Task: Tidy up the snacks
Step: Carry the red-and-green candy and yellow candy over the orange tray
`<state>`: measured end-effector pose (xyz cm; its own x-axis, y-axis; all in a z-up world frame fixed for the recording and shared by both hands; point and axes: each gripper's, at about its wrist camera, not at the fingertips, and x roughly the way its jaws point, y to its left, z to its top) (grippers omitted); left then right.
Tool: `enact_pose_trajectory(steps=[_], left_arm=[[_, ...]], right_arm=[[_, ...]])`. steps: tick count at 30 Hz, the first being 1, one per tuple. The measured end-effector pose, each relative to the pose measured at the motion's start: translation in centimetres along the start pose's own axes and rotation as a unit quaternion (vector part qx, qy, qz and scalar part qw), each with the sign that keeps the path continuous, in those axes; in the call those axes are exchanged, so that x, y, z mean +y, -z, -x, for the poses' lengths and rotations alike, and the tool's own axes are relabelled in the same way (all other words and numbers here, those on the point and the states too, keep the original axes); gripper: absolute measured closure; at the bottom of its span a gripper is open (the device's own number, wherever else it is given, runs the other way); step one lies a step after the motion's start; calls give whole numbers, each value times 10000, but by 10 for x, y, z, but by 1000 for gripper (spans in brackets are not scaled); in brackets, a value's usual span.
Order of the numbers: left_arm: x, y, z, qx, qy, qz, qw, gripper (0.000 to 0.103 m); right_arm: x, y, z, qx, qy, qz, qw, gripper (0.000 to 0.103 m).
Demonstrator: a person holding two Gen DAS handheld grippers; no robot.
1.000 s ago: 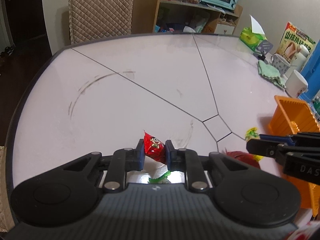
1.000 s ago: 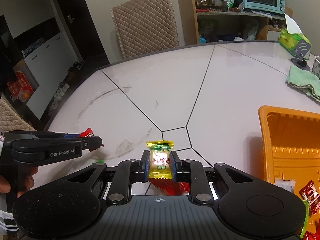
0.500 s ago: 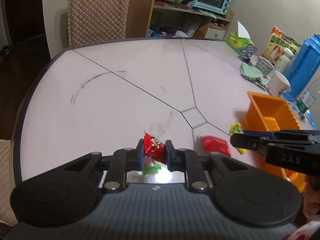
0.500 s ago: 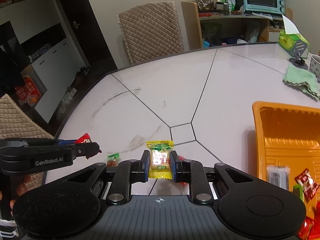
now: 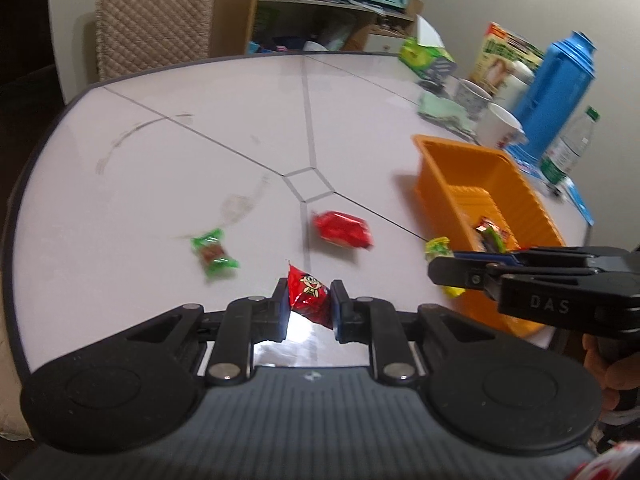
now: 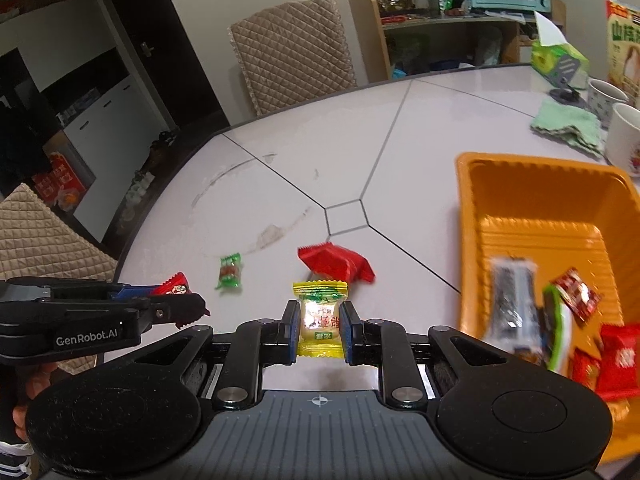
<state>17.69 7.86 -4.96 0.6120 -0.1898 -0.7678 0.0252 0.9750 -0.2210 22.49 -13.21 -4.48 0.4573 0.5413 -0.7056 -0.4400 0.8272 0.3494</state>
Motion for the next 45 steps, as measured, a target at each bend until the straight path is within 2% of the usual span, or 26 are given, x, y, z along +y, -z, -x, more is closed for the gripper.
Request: enact_pose_trajectory(steps=[10, 22, 34, 45], left_arm=[[-65, 4, -2, 9, 479, -420, 9980, 85], [-141, 0, -17, 6, 893, -904, 9919, 85], [-187, -10, -43, 46, 981, -1153, 9885, 85], [-203, -27, -68, 54, 834, -1202, 9892, 85]], right_arm=[[-29, 19, 49, -234, 258, -250, 9991, 82], [-87, 35, 99, -508, 761, -681, 9935, 82], [-139, 39, 129, -685, 1081, -969, 9870, 82], [-164, 28, 119, -687, 1110, -959, 9868, 82]])
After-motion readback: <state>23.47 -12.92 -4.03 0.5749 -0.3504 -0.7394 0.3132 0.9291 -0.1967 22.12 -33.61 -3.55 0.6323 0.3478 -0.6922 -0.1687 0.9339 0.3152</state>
